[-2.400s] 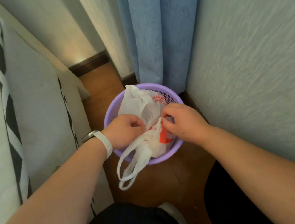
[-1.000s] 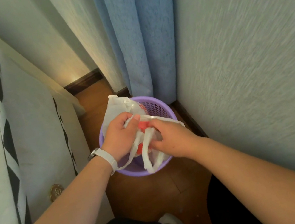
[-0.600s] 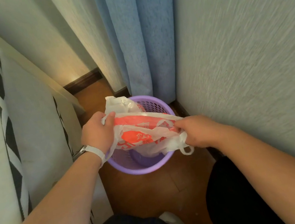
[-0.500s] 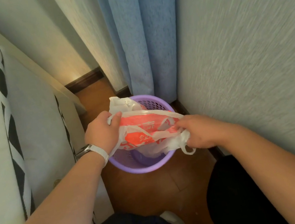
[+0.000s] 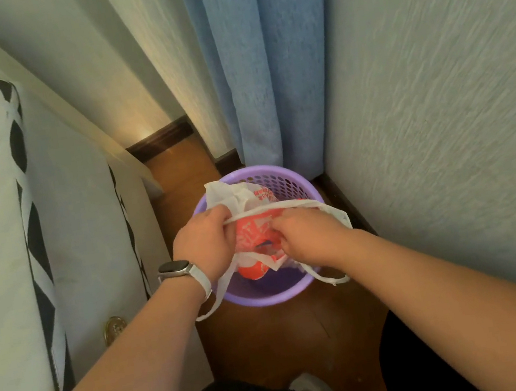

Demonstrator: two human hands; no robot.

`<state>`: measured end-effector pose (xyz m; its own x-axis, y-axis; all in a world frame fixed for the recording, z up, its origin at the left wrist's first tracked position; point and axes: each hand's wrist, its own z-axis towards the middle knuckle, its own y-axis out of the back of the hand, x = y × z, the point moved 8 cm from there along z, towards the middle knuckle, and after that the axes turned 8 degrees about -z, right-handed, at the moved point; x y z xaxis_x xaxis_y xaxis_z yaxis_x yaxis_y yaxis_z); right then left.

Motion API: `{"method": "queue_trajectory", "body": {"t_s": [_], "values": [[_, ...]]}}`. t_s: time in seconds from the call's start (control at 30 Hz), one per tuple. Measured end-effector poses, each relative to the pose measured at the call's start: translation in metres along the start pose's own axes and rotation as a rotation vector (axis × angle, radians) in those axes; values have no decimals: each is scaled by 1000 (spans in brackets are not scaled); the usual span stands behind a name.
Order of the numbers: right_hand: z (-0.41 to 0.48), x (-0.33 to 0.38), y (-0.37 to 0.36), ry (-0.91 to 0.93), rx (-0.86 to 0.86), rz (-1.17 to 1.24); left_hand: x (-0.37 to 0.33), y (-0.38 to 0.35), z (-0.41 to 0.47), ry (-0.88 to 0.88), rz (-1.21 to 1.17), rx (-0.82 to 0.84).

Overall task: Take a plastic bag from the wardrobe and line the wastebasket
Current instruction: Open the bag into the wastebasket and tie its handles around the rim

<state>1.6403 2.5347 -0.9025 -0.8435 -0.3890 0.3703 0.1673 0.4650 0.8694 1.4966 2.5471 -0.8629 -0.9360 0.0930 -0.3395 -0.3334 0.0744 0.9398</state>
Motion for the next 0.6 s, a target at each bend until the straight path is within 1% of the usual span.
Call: {"method": "queue_trajectory", "body": {"t_s": [0.1, 0.17, 0.27, 0.4, 0.47, 0.53, 0.57, 0.6], "values": [[6, -6, 9, -26, -132, -83, 7, 11, 10, 123, -99, -107], [13, -13, 12, -57, -199, -85, 17, 15, 16, 194, -154, -160], [27, -21, 18, -94, -225, -55, 31, 10, 24, 251, -168, -151], [41, -38, 15, -177, -199, -79, 48, -7, 34, 200, 49, -73], [44, -42, 11, -192, -183, -50, 58, -11, 40, 217, 75, -70], [45, -43, 11, -190, -197, -60, 60, -9, 42, 219, 44, -125], [46, -44, 12, -194, -216, -86, 55, -5, 41, 183, 29, -181], [47, -45, 15, -203, -236, -110, 46, -1, 39, 111, 47, -240]]}}
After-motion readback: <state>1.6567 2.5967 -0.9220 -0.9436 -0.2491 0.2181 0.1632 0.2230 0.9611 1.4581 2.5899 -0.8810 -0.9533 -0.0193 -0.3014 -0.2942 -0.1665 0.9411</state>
